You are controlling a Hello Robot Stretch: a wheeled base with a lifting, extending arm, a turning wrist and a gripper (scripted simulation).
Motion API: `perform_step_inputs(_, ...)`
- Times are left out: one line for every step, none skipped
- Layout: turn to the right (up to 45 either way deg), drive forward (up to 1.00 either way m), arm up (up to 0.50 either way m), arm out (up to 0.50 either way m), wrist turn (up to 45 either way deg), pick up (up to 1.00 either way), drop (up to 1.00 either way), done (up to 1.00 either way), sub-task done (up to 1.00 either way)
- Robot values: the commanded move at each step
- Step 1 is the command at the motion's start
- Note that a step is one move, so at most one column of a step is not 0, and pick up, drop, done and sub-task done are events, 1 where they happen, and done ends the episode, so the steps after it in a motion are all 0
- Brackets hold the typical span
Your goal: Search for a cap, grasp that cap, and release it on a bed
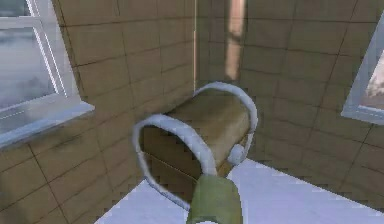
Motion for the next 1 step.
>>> perform_step_inputs(-45.0,0.0,0.0,0.0,0.0,0.0,0.0,0.0,0.0)
